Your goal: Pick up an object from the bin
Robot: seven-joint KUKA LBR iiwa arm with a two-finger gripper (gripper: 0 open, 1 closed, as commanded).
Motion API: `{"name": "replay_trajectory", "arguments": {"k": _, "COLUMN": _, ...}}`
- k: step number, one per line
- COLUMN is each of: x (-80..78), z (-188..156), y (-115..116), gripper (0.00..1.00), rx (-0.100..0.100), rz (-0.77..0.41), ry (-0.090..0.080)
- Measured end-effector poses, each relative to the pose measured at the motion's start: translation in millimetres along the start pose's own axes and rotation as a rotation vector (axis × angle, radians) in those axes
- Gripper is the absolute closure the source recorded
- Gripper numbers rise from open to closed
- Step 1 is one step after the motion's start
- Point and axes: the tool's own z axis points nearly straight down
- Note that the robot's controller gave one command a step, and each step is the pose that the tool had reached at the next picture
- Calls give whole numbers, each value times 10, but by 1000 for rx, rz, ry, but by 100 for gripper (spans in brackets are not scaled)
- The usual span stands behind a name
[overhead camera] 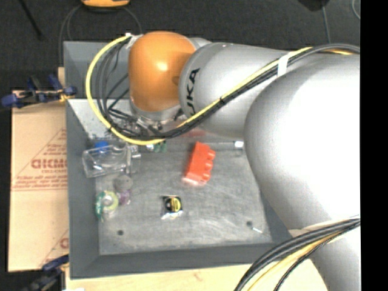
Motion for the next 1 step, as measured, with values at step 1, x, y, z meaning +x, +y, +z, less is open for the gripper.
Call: {"name": "replay_trajectory", "arguments": {"k": 1, "x": 17, "z": -309, "y": 26, "gripper": 100, "rx": -3, "rz": -44, "ry": 4}}
